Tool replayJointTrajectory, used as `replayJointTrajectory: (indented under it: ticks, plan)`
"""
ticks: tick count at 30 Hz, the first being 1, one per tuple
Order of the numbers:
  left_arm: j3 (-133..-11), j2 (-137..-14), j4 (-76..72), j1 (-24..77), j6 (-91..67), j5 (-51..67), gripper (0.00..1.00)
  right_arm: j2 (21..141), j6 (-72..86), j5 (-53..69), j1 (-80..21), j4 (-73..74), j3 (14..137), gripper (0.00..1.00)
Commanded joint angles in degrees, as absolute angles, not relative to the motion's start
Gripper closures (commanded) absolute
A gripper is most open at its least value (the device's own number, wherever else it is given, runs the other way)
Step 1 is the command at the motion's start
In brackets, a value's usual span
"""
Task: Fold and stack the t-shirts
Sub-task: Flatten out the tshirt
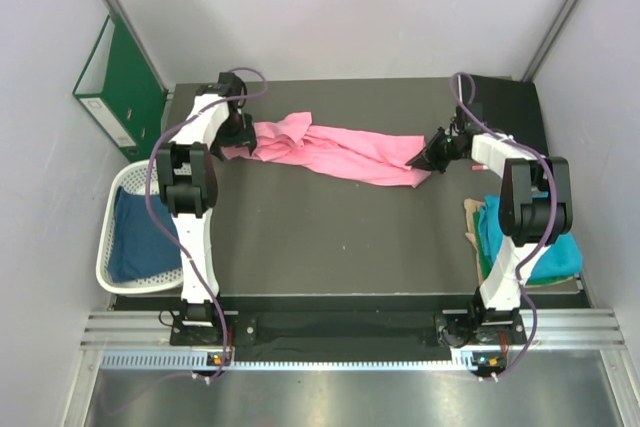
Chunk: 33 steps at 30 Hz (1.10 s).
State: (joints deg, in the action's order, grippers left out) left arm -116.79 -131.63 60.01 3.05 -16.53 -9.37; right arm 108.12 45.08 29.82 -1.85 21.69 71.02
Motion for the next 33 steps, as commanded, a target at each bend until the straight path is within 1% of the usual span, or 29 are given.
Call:
replayJointTrajectory:
  ticks: [1, 7, 9, 12, 13, 22, 26, 33]
  plan:
    - [-118.39, -126.91, 59.06, 3.69, -16.08, -7.56, 0.18, 107.05, 44.74, 29.88, -2.02, 22.58, 75.14, 0.98]
    - [-118.48, -126.39, 57.14, 4.13, -16.08, -4.23, 0.18, 106.52, 45.79, 29.71, -1.93, 21.62, 77.16, 1.00]
    - [-117.86, -125.25, 55.03, 4.22, -15.91, 1.21, 0.17, 107.22, 45.53, 29.79, -1.93, 21.97, 78.31, 1.00]
    - [-116.98, -123.84, 49.85, 4.39, -16.61, 9.30, 0.09, 108.02, 45.70, 29.79, -1.93, 21.45, 78.57, 1.00]
    - [-117.24, -123.66, 49.05, 4.48, -16.96, 10.36, 0.01, 108.28, 45.70, 29.79, -1.93, 21.36, 78.57, 1.00]
    - [-117.34, -124.36, 42.28, 6.24, -22.75, 22.04, 0.01, 108.72, 45.44, 29.71, -2.02, 21.36, 77.87, 1.00]
    - [-114.44, -125.16, 38.59, 6.94, -27.33, 27.76, 0.01, 109.07, 45.44, 29.79, -1.93, 21.09, 77.96, 1.00]
    - [-114.34, -125.33, 37.44, 8.70, -29.62, 28.04, 0.01, 108.99, 45.53, 29.88, -1.93, 20.83, 77.52, 1.00]
